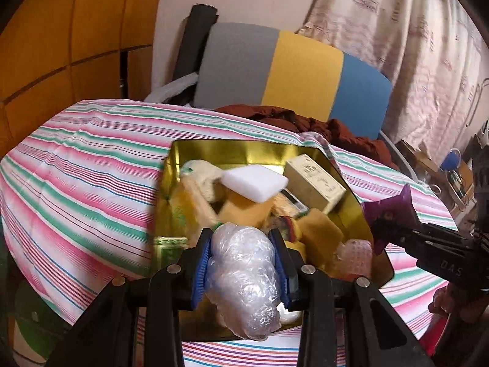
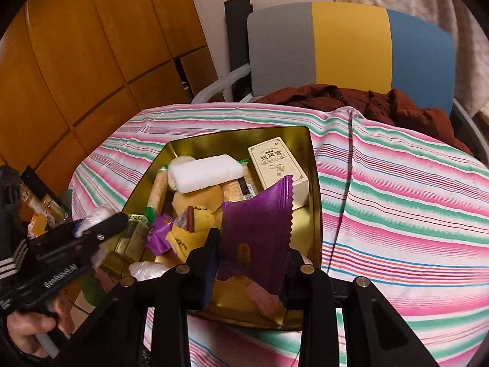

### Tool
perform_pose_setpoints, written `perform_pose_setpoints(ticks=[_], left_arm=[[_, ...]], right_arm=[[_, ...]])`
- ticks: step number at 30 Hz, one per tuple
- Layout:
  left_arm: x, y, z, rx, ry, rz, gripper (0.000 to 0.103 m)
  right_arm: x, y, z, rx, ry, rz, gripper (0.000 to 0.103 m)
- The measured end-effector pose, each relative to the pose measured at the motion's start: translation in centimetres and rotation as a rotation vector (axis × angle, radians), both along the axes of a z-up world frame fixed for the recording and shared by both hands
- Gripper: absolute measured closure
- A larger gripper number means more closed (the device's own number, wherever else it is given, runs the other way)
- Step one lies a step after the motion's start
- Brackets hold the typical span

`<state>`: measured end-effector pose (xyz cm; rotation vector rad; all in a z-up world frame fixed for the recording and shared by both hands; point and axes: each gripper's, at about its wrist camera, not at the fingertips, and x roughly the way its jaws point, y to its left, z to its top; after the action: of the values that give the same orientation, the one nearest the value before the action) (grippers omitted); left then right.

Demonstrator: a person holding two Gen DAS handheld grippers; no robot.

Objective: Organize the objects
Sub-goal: 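Carry the purple packet and wrapped white item over the gold tray, then release the purple packet from the right gripper while the left releases the wrapped item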

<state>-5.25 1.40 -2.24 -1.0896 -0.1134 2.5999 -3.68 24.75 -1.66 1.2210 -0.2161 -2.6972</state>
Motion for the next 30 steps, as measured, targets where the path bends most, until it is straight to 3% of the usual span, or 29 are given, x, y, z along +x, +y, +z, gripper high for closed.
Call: perform_pose_setpoints(ticks=[7, 12, 14, 16, 25, 28, 30], left_arm=[[-1.8, 0.5, 0.6, 0.038, -0.01, -0.016, 0.067], [-3.6, 1.9, 0.8, 0.024, -0.016, -0.028, 0.066], [-4.0, 2.1, 0.6, 0.015, -0.027, -0.018, 0.055], [-4.0, 2.1, 0.5, 0.004, -0.027, -0.003, 0.052], [-2.0, 1.8, 0.7, -0.04, 0.014, 0.026, 0.052], [-1.2, 1.7, 1.1, -0.059, 0.036, 0.04, 0.052], [-0.5, 1.5, 1.2, -0.062, 0.041, 0.046, 0.05]], right_arm=[[-2.4, 0.2, -0.3, 0.008, -0.017, -0.02, 0.07], [-3.2, 0.2, -0.5, 0.002, -0.03, -0.013, 0.066], [-3.2, 0.4, -0.7, 0.014, -0.027, -0.03, 0.057], [-3.1, 0.6, -0.9, 0.006, -0.031, -0.03, 0.048], [-2.1, -0.3, -0.9, 0.078, -0.015, -0.03, 0.048], [-1.0, -0.9, -0.3, 0.142, 0.026, -0.035, 0.037], [-0.3, -1.3, 0.1, 0.163, 0.052, -0.035, 0.025]])
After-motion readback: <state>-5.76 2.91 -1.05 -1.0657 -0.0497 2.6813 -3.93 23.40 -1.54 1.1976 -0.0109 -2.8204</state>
